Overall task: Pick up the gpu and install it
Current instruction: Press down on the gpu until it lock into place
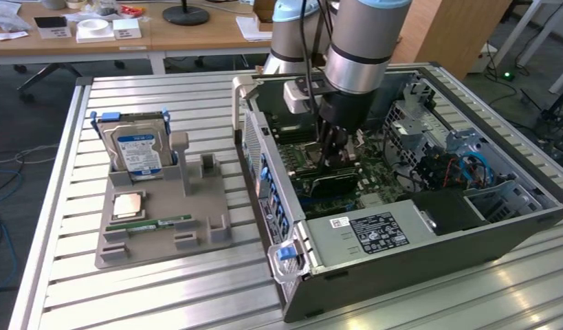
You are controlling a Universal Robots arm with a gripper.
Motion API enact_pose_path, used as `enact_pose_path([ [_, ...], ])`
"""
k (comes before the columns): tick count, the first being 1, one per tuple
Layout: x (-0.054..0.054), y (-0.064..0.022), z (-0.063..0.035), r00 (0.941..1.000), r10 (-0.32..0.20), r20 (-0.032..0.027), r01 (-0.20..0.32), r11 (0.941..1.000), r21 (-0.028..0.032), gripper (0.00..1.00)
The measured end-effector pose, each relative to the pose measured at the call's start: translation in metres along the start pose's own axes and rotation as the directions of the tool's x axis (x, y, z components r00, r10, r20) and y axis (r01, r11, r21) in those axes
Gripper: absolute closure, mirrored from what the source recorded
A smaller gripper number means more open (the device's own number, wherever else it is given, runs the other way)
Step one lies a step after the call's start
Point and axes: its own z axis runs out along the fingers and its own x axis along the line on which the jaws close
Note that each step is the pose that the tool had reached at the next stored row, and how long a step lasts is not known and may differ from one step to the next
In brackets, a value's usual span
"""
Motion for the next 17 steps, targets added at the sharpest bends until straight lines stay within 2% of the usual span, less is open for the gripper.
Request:
enact_pose_path([
  [12,-0.0001,-0.0063,-0.0036,1.0000,0.000,0.0000,0.000,1.0000,0.0001,0.89],
  [17,-0.0003,-0.0066,-0.0089,1.0000,0.000,-0.0002,0.000,1.0000,-0.0001,0.89],
])
